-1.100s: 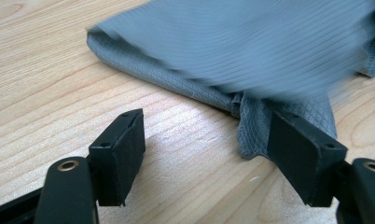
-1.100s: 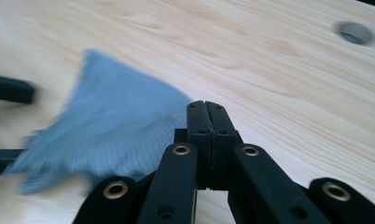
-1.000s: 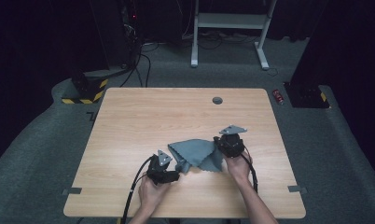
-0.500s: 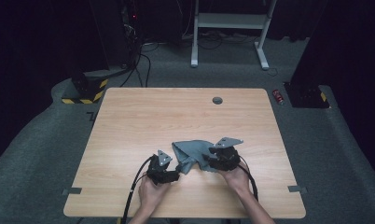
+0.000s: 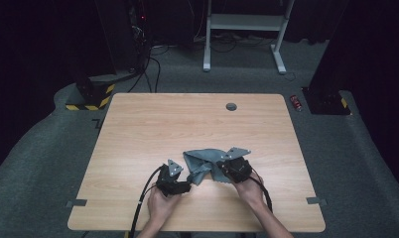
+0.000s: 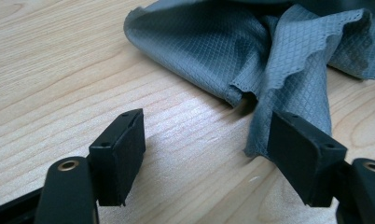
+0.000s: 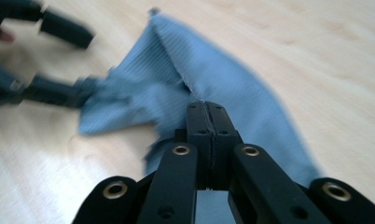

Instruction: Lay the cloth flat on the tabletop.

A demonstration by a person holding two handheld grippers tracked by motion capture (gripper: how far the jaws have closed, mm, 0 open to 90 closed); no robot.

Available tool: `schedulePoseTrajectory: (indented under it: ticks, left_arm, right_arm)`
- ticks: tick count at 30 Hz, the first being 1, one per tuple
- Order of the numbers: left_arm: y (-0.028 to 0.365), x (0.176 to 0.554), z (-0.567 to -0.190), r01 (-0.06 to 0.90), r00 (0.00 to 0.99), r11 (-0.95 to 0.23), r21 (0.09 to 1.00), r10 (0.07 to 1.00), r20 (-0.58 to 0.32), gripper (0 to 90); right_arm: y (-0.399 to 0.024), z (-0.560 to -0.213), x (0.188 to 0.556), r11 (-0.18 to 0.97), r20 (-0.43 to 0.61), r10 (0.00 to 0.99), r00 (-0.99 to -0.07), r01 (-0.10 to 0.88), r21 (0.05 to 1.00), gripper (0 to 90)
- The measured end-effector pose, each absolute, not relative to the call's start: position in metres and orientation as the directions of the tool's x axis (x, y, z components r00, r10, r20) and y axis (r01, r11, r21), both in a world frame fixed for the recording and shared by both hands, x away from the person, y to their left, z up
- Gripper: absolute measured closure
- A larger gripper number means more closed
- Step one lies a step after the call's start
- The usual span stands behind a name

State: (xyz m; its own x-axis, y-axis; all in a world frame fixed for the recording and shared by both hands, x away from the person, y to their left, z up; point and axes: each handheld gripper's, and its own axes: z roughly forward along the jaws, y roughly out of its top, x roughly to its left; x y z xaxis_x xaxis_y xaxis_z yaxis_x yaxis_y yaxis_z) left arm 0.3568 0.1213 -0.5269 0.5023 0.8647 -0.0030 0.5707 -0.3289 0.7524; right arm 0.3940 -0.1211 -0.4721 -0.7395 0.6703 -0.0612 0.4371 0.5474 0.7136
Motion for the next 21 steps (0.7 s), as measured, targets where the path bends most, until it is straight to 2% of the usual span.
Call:
schedulePoseTrajectory:
  ticks: [9, 14, 18, 19, 21]
  left_arm:
    - [0.121, 0.357, -0.527, 0.572, 0.501, -0.326, 0.753, 0.866, -0.006, 28.4]
    - [0.122, 0.357, -0.527, 0.57, 0.504, -0.332, 0.751, 0.864, -0.001, 28.4]
    - [0.122, 0.357, -0.527, 0.57, 0.504, -0.332, 0.751, 0.864, 0.0, 28.4]
    - [0.122, 0.357, -0.527, 0.57, 0.504, -0.332, 0.751, 0.864, -0.001, 28.4]
    - [0.122, 0.357, -0.527, 0.57, 0.504, -0.332, 0.751, 0.864, 0.0, 28.4]
  right_arm:
    - [-0.146, -0.455, 0.442, 0.449, -0.056, 0.791, -0.609, 0.517, 0.729, 89.8]
    - [-0.157, -0.462, 0.476, 0.397, -0.045, 0.854, -0.519, 0.592, 0.702, 89.8]
    - [-0.155, -0.474, 0.494, 0.394, -0.058, 0.873, -0.485, 0.628, 0.671, 89.5]
    - [-0.154, -0.479, 0.497, 0.397, -0.06, 0.875, -0.48, 0.641, 0.657, 88.9]
    - [-0.152, -0.489, 0.5, 0.395, -0.049, 0.88, -0.473, 0.67, 0.628, 80.4]
